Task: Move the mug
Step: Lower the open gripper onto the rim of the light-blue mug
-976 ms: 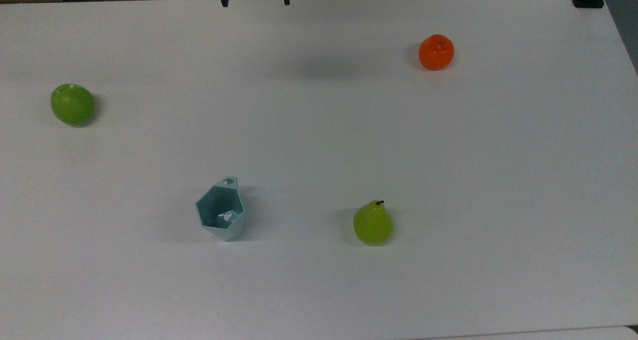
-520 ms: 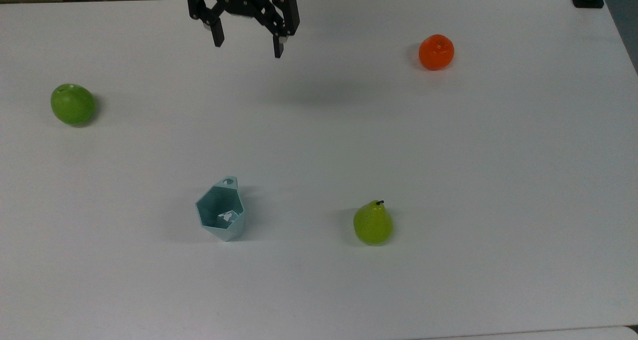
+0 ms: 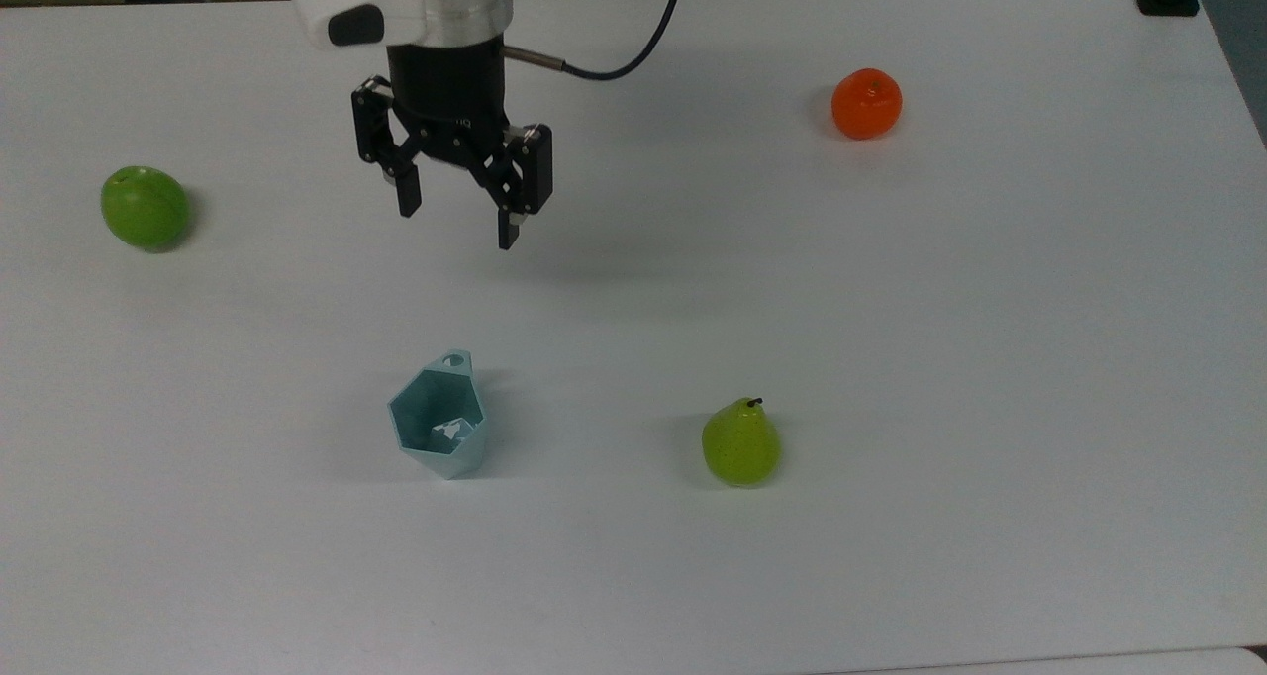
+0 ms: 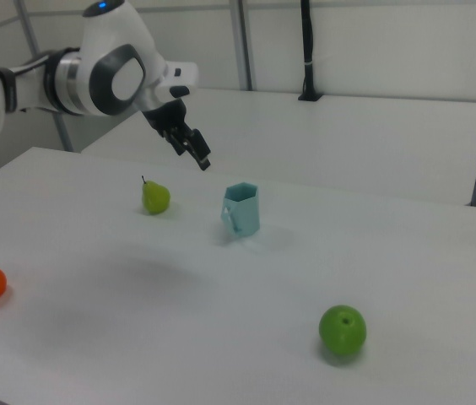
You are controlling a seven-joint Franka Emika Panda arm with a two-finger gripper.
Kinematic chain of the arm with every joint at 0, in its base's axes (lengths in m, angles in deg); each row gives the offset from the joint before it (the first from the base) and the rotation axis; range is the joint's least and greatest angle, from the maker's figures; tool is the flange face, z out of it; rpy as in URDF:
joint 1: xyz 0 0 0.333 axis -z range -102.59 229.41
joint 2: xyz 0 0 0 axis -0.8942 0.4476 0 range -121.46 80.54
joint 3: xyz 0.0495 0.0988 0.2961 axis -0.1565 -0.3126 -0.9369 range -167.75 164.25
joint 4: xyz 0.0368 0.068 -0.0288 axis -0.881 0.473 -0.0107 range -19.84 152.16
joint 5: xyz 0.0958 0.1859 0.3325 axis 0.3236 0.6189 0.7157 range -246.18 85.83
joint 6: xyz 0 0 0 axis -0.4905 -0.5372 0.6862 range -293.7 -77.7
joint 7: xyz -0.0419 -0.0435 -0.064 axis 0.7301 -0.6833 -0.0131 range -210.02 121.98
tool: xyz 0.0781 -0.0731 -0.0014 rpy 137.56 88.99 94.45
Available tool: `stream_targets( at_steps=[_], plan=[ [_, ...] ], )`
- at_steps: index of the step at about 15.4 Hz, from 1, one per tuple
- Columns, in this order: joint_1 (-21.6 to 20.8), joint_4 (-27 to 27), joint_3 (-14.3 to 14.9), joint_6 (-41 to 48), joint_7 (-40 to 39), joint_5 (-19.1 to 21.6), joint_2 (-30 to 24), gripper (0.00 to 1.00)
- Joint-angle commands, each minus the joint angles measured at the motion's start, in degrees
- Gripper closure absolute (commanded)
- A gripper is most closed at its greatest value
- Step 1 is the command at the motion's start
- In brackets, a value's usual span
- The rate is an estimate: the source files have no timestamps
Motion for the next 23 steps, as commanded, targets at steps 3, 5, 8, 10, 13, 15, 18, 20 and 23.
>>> stream_targets(
  at_steps=[3, 5, 8, 10, 13, 15, 18, 20, 23],
  plan=[
    [-0.95, 0.3, 0.8, -6.04, -0.04, -5.2, 5.37, 0.3],
    [-0.95, 0.48, 0.8, -8.32, 0.04, -5.82, 7.04, 0.34],
    [-0.87, 0.39, 0.8, -9.91, -0.05, -6.87, 9.15, 0.34],
    [-0.87, 0.39, 0.8, -11.31, -0.05, -7.48, 10.21, 0.34],
    [-0.87, 0.39, 0.8, -11.76, -0.05, -8.8, 11.62, 0.34],
    [-0.78, 0.3, 0.8, -12.02, -0.05, -10.12, 12.24, 0.34],
    [-0.69, 0.39, 0.8, -14.04, 0.04, -10.3, 13.55, 0.33],
    [-0.69, 0.3, 0.8, -14.22, 0.04, -11.17, 14.43, 0.33],
    [-0.69, 0.04, 0.8, -14.22, 0.13, -11.97, 15.58, 0.33]
  ],
)
